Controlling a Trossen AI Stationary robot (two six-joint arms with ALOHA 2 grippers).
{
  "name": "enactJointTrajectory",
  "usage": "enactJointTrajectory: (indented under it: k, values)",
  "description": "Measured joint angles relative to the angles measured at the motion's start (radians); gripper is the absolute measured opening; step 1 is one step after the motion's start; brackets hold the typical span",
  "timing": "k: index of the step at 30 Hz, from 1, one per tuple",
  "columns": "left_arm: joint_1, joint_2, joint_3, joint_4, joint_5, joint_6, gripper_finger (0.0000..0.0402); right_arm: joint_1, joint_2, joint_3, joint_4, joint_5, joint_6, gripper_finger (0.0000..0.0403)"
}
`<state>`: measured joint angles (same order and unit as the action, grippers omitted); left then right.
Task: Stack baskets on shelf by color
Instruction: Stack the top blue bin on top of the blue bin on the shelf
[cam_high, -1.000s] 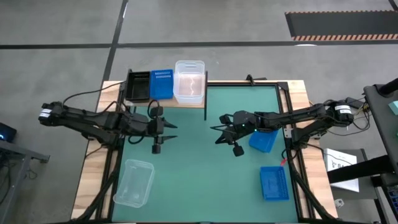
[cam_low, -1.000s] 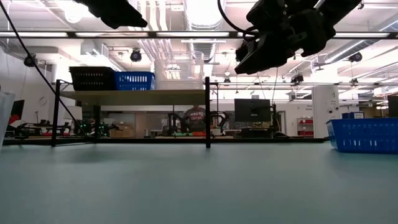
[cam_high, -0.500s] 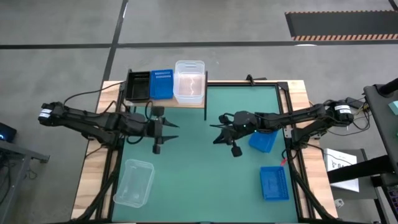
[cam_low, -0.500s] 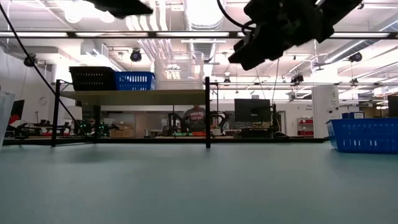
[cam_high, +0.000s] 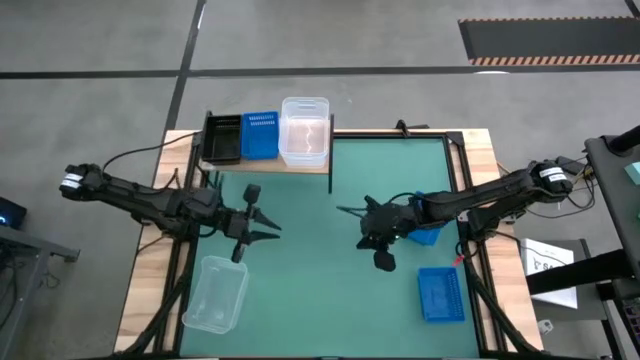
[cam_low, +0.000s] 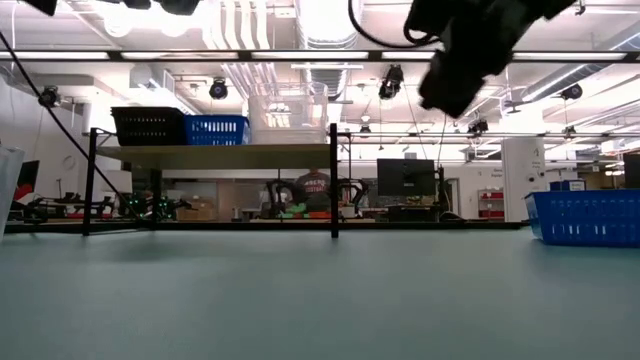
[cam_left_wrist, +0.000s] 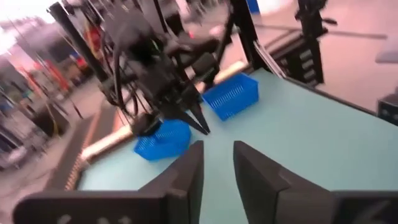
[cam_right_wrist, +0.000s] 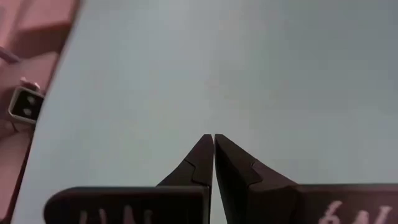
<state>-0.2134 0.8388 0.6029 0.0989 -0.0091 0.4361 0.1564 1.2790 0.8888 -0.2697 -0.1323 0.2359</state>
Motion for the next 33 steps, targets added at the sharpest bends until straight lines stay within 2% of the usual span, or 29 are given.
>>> enactJointTrajectory:
  k: [3, 6, 8, 12, 18, 21, 25, 30, 33]
  values:
    - [0.0, -0.056, -0.054, 0.102, -0.009, 0.043, 0.0056, 0.01, 0.0, 0.054, -0.188, 0.007, 0.08, 0.0009]
    - [0.0, -0.124, -0.069, 0.137, -0.081, 0.045, 0.0048, 0.009, 0.0, 0.089, -0.338, 0.01, 0.146, 0.0009]
    - [0.001, -0.166, -0.077, 0.135, -0.113, 0.025, 0.0046, 0.009, 0.0, 0.103, -0.389, 0.012, 0.165, 0.0009]
    - [0.0, -0.227, -0.105, 0.129, -0.113, 0.012, 0.0045, 0.007, 0.0, 0.116, -0.409, 0.011, 0.226, 0.0015]
    - [0.0, -0.286, -0.112, 0.167, -0.149, 0.088, 0.0045, 0.003, 0.0, 0.12, -0.476, -0.004, 0.451, 0.0061]
    - [0.0, -0.306, -0.106, 0.27, -0.185, 0.163, 0.0045, -0.009, 0.0, 0.123, -0.626, -0.032, 0.589, 0.0091]
    - [0.0, -0.33, -0.124, 0.268, -0.205, 0.155, 0.0045, -0.011, 0.0, 0.119, -0.832, -0.006, 0.709, 0.0123]
    - [0.0, -0.351, -0.146, 0.25, -0.206, 0.147, 0.0045, -0.006, 0.0, 0.094, -0.868, 0.094, 0.661, 0.0145]
    - [0.0, -0.358, -0.156, 0.25, -0.206, 0.146, 0.0045, -0.01, 0.014, 0.071, -0.864, 0.109, 0.616, 0.0148]
